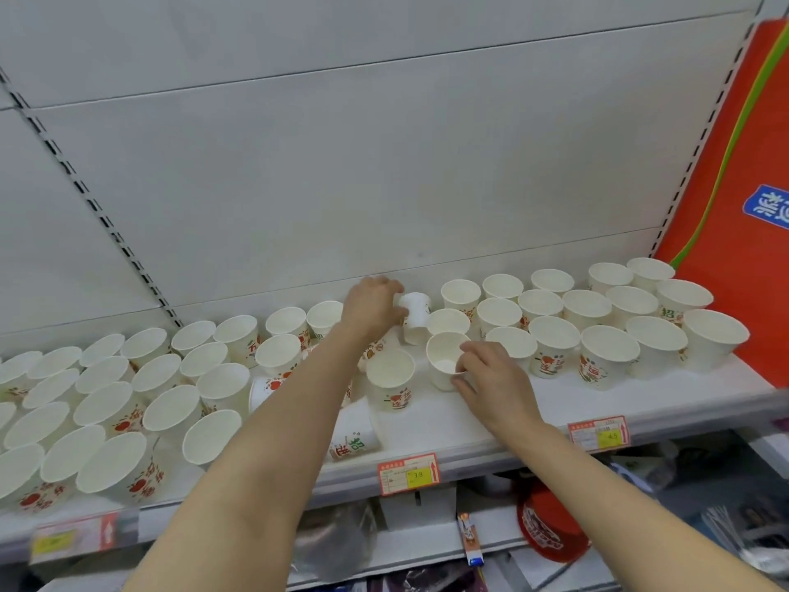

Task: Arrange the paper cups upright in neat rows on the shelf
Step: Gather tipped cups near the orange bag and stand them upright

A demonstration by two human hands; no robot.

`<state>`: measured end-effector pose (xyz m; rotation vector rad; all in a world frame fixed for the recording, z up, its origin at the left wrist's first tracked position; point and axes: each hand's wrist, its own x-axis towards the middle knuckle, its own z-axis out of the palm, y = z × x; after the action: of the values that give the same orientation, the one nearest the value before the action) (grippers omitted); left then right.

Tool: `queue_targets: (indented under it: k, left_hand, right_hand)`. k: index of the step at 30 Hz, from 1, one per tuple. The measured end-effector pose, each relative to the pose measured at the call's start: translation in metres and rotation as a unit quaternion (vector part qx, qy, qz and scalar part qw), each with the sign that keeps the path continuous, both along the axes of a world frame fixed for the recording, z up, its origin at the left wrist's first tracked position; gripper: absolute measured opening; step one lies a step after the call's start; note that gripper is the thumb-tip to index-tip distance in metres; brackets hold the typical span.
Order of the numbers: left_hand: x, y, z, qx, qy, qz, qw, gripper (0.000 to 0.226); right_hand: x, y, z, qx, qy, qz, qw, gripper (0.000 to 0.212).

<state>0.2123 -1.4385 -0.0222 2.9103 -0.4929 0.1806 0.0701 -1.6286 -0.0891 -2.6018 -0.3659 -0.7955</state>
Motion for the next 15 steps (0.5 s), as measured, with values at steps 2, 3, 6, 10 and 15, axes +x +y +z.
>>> queue_targets:
  k: [2, 3, 6, 10, 15]
  left_hand:
    - [0.016, -0.012, -0.002, 0.029, 0.028, -0.013, 0.999, 0.055]
    - [0.023, -0.017, -0.005, 0.039, 0.043, -0.021, 0.998, 0.059]
    - [0.033, -0.028, -0.015, 0.061, 0.065, -0.032, 0.995, 0.065]
    - [0.038, -0.035, -0.025, 0.070, 0.062, -0.043, 0.995, 0.071]
    - [0.040, -0.033, -0.017, 0.012, 0.063, -0.050, 0.997, 0.053]
  right_hand:
    - [-0.002, -0.001, 0.003, 0.004, -0.005, -0.012, 1.000, 0.026]
    - [-0.003, -0.001, 0.004, 0.007, -0.006, -0.021, 1.000, 0.027]
    - [-0.007, -0.001, 0.005, 0.020, -0.010, -0.044, 0.999, 0.027]
    - [-0.014, -0.002, 0.003, 0.029, -0.027, -0.066, 0.997, 0.026]
    - [-0.016, 0.003, 0.001, 0.028, -0.054, -0.073, 0.995, 0.022]
